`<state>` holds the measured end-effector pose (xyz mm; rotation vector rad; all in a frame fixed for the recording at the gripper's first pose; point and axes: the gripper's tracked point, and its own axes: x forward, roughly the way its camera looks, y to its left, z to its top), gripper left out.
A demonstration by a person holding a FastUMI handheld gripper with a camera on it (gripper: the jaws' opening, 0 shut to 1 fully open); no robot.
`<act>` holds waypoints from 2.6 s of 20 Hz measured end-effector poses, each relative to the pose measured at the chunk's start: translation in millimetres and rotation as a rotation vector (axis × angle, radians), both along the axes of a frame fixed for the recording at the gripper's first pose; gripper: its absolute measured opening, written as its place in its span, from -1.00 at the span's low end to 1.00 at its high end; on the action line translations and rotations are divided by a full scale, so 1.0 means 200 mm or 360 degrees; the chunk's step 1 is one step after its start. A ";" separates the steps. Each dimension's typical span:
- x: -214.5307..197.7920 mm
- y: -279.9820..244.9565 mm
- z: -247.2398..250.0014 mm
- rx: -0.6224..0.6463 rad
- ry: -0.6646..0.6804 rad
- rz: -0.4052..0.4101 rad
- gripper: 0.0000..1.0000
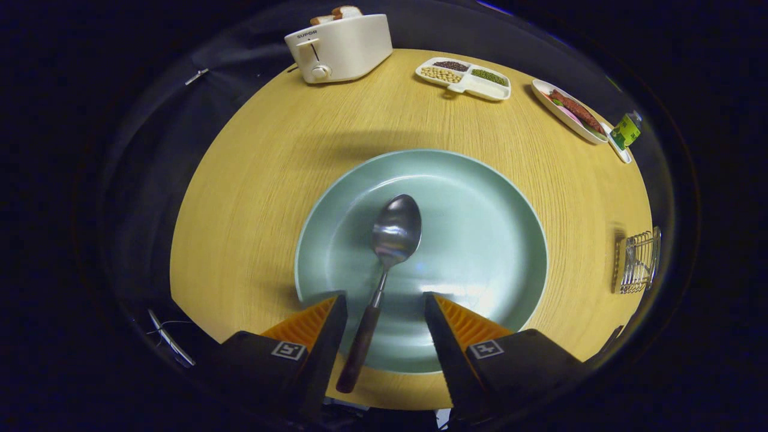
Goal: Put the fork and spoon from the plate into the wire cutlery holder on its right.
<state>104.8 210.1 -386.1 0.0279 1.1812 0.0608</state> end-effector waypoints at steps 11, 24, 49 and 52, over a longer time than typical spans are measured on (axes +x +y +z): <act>0.02 -0.06 -0.03 -0.0059 0.0039 0.0160 -0.74; 0.09 -0.17 0.29 0.0224 0.0017 0.0238 -0.88; -0.39 -1.92 0.68 -0.0035 0.0432 0.0266 -0.88; -0.36 -1.88 0.59 0.0084 0.0598 0.0184 -0.88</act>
